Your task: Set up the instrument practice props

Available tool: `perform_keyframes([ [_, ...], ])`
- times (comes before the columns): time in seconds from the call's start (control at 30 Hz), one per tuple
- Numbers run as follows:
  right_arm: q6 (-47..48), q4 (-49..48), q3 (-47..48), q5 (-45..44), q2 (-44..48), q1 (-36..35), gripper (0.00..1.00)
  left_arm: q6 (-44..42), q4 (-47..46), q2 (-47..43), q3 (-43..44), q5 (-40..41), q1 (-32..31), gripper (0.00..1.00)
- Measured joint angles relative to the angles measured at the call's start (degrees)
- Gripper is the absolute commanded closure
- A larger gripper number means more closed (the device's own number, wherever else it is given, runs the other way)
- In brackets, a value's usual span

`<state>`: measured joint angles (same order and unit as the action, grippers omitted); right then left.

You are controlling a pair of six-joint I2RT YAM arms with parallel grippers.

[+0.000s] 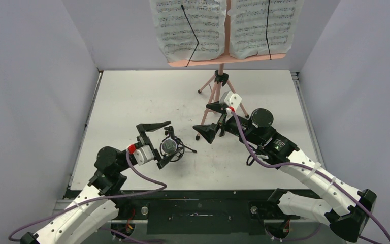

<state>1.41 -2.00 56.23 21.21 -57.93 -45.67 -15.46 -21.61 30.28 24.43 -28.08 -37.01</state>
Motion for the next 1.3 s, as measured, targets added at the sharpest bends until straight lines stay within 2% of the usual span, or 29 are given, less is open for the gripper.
perform_keyframes([
  [0.13, 0.2, 0.0, 0.0, -0.2, 0.1, 0.0, 0.1, 0.3, -2.4, 4.0, 5.2, -2.8, 0.0, 0.04],
  [0.27, 0.8, 0.4, 0.5, -0.9, 0.2, 0.3, 0.1, 3.3, -8.3, 7.0, 7.3, -2.1, 0.0, 0.04],
  [0.4, 1.2, 0.4, 1.0, -1.8, 0.4, 0.5, 0.1, 10.2, -15.1, 9.6, 7.5, 4.6, 0.0, 0.04],
  [0.5, 1.4, 0.4, 1.0, -2.0, 0.7, 1.0, 0.1, 16.9, -15.8, 11.5, 8.9, 12.5, 0.0, 0.04],
  [0.7, 1.3, 0.4, 1.0, -2.3, 1.6, 3.5, 0.1, 26.5, -8.5, 13.9, 15.7, 29.2, 0.0, 0.04],
  [0.93, -3.1, -0.6, -0.6, 0.7, 2.7, 13.0, 0.1, 26.8, 0.5, 18.0, 21.2, 42.9, 1.6, 0.04],
  [1.1, -6.7, -1.1, -2.9, 1.7, 3.1, 17.9, 0.1, 29.0, 9.2, 22.4, 24.5, 44.0, 9.5, 0.04],
  [1.3, -12.2, -1.9, -7.6, 2.6, 4.3, 24.9, 0.1, 34.3, 17.0, 26.2, 26.1, 40.2, 20.9, 0.04],
])
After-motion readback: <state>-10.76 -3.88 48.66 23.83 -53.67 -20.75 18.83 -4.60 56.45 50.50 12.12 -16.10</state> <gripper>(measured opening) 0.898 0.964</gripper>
